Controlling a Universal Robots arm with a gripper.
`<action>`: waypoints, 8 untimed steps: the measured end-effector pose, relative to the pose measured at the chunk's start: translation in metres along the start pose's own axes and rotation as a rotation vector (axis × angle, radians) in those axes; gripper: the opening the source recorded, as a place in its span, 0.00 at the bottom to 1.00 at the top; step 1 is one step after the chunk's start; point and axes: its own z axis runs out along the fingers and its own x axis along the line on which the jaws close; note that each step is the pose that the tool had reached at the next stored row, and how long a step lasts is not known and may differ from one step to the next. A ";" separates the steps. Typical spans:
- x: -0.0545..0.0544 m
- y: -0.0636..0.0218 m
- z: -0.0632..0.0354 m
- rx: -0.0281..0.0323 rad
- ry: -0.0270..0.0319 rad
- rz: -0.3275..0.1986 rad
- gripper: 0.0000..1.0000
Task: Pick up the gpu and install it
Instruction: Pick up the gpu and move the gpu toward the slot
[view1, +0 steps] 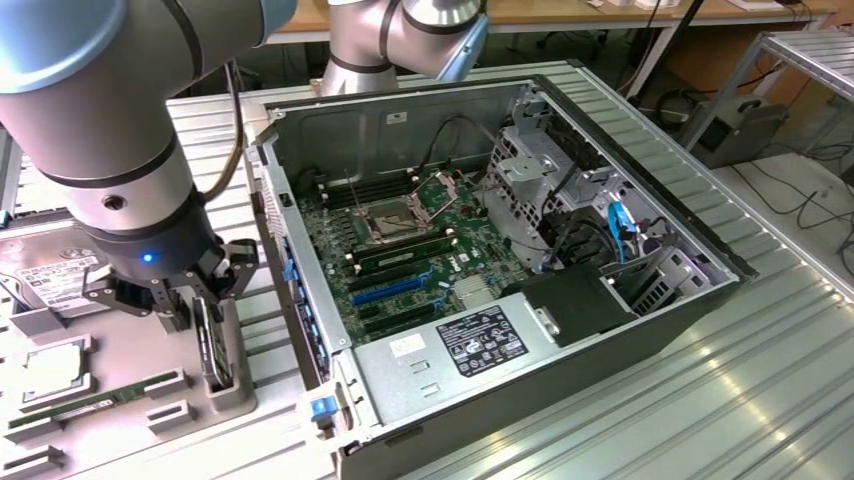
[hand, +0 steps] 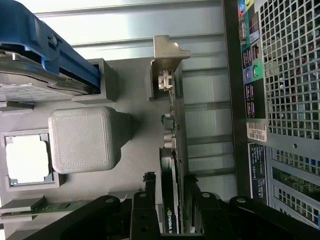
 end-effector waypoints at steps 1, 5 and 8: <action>0.000 0.0000 0.0009 -0.0006 0.0000 0.000 0.36; 0.000 -0.0001 0.0036 -0.0017 -0.0006 0.000 0.36; 0.000 -0.0001 0.0048 -0.0018 -0.0010 0.000 0.36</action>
